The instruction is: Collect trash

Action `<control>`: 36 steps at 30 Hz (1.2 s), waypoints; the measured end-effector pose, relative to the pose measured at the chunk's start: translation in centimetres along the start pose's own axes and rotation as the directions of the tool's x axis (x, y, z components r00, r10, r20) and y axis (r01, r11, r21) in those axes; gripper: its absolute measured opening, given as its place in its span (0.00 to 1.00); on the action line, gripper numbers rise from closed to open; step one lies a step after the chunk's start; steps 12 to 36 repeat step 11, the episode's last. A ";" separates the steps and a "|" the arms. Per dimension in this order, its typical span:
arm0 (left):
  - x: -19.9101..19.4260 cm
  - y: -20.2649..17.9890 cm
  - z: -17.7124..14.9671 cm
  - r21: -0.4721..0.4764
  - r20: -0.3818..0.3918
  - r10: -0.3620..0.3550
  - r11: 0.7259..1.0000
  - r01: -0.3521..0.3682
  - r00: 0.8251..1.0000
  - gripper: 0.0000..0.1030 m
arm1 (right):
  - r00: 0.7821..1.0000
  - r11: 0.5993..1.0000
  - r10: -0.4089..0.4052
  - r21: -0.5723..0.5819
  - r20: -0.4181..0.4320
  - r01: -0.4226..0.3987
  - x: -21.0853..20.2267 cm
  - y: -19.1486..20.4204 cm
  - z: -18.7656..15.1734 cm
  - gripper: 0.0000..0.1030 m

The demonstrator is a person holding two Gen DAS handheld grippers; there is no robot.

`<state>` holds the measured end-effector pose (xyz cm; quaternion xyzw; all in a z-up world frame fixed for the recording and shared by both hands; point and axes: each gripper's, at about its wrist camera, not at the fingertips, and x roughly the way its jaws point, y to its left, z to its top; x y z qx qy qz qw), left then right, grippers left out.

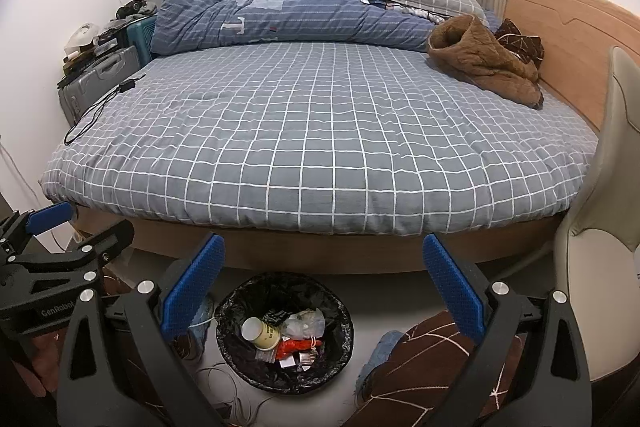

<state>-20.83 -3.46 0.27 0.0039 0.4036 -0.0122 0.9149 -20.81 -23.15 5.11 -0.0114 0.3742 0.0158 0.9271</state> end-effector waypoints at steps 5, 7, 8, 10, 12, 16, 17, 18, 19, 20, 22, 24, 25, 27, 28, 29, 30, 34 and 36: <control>0.0 0.1 0.0 -0.007 0.000 -0.009 1.000 0.009 1.000 0.94 | 1.000 1.000 0.001 -0.004 -0.001 -0.001 0.1 0.1 0.1 0.93; 0.1 0.2 0.0 -0.012 -0.001 -0.009 1.000 0.009 1.000 0.94 | 1.000 1.000 0.000 -0.003 0.000 0.000 0.1 0.1 0.1 0.93; 0.0 0.2 0.0 -0.012 0.003 -0.008 1.000 0.008 1.000 0.94 | 1.000 1.000 0.001 -0.003 0.000 -0.001 0.1 0.2 0.1 0.93; 0.0 0.3 0.0 -0.013 0.004 -0.006 1.000 0.006 1.000 0.94 | 1.000 1.000 0.000 -0.003 0.001 0.000 0.1 0.2 0.1 0.93; 0.0 0.4 -0.1 -0.014 0.004 -0.005 1.000 0.005 1.000 0.94 | 1.000 1.000 0.000 -0.002 0.001 0.000 0.1 0.2 0.2 0.93; 0.0 0.4 -0.1 -0.014 0.004 -0.005 1.000 0.005 1.000 0.94 | 1.000 1.000 0.000 -0.002 0.001 0.000 0.1 0.2 0.2 0.93; 0.0 0.4 -0.1 -0.014 0.004 -0.005 1.000 0.005 1.000 0.94 | 1.000 1.000 0.000 -0.002 0.001 0.000 0.1 0.2 0.2 0.93; 0.0 0.4 -0.1 -0.014 0.004 -0.005 1.000 0.005 1.000 0.94 | 1.000 1.000 0.000 -0.002 0.001 0.000 0.1 0.2 0.2 0.93; 0.0 0.4 -0.1 -0.014 0.004 -0.005 1.000 0.005 1.000 0.94 | 1.000 1.000 0.000 -0.002 0.001 0.000 0.1 0.2 0.2 0.93; 0.0 0.4 -0.1 -0.014 0.004 -0.005 1.000 0.005 1.000 0.94 | 1.000 1.000 0.000 -0.002 0.001 0.000 0.1 0.2 0.2 0.93; 0.0 0.4 -0.1 -0.014 0.004 -0.005 1.000 0.005 1.000 0.94 | 1.000 1.000 0.000 -0.002 0.001 0.000 0.1 0.2 0.2 0.93; 0.0 0.4 -0.1 -0.014 0.004 -0.005 1.000 0.005 1.000 0.94 | 1.000 1.000 0.000 -0.002 0.001 0.000 0.1 0.2 0.2 0.93; 0.0 0.4 -0.1 -0.014 0.004 -0.005 1.000 0.005 1.000 0.94 | 1.000 1.000 0.000 -0.002 0.001 0.000 0.1 0.2 0.2 0.93; 0.0 0.4 -0.1 -0.014 0.004 -0.005 1.000 0.005 1.000 0.94 | 1.000 1.000 0.000 -0.002 0.001 0.000 0.1 0.2 0.2 0.93; 0.0 0.4 -0.1 -0.014 0.004 -0.005 1.000 0.005 1.000 0.94 | 1.000 1.000 0.000 -0.002 0.001 0.000 0.1 0.2 0.2 0.93; 0.0 0.4 -0.1 -0.014 0.004 -0.005 1.000 0.005 1.000 0.94 | 1.000 1.000 0.000 -0.002 0.001 0.000 0.1 0.2 0.2 0.93; 0.0 0.4 -0.1 -0.014 0.004 -0.005 1.000 0.005 1.000 0.94 | 1.000 1.000 0.000 -0.002 0.001 0.000 0.1 0.2 0.2 0.93; 0.0 0.4 -0.1 -0.014 0.004 -0.005 1.000 0.005 1.000 0.94 | 1.000 1.000 0.000 -0.002 0.001 0.000 0.1 0.2 0.2 0.93; 0.0 0.4 -0.1 -0.014 0.004 -0.005 1.000 0.005 1.000 0.94 | 1.000 1.000 0.000 -0.002 0.001 0.000 0.1 0.2 0.2 0.93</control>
